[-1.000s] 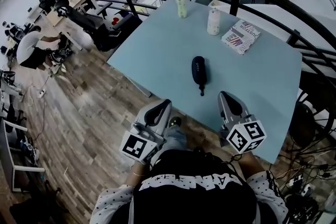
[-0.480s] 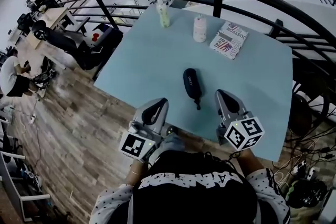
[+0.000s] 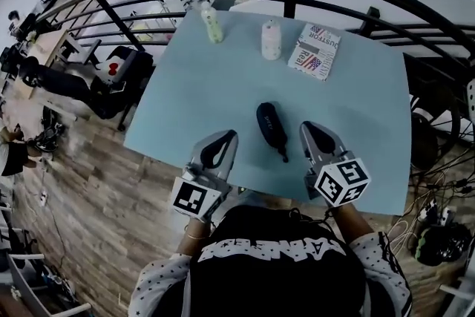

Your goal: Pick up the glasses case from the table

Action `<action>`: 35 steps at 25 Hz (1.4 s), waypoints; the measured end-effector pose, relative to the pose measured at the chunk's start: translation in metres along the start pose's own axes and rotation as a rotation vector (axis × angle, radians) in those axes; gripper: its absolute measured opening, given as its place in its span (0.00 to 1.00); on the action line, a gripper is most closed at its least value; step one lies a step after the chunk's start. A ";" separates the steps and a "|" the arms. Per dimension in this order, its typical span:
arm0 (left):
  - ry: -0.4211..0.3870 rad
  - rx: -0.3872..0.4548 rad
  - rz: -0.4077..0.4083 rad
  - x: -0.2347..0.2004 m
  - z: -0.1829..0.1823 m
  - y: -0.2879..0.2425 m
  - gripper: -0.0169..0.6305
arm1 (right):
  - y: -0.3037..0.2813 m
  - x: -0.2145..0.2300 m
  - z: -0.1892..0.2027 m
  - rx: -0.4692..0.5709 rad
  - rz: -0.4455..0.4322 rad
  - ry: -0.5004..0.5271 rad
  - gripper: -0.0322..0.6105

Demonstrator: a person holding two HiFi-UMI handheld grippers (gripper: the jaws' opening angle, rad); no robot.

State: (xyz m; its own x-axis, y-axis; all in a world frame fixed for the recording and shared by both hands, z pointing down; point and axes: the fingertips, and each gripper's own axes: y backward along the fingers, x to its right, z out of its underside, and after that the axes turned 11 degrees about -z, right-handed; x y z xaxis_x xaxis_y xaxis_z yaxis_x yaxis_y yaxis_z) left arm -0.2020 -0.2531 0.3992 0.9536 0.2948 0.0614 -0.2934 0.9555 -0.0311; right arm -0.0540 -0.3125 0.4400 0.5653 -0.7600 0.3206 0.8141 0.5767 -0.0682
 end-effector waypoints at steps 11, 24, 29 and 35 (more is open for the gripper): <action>0.017 -0.004 0.094 -0.046 0.021 -0.032 0.03 | -0.041 0.015 0.018 -0.071 0.114 0.002 0.11; 0.004 -0.011 0.181 -0.100 0.041 -0.056 0.03 | -0.098 0.016 0.040 -0.115 0.186 0.001 0.18; -0.009 -0.014 0.204 -0.117 0.050 -0.063 0.03 | -0.114 0.021 0.060 -0.178 0.219 0.008 0.22; 0.019 -0.023 0.221 -0.124 0.060 -0.072 0.03 | -0.129 0.033 0.097 -0.327 0.232 0.027 0.31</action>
State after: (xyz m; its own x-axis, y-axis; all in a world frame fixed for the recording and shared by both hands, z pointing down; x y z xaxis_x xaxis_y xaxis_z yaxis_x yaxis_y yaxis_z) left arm -0.3031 -0.3577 0.4533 0.8674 0.4966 0.0319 -0.4940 0.8670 -0.0647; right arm -0.1529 -0.3828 0.5513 0.7392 -0.6307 0.2365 0.6611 0.6120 -0.4341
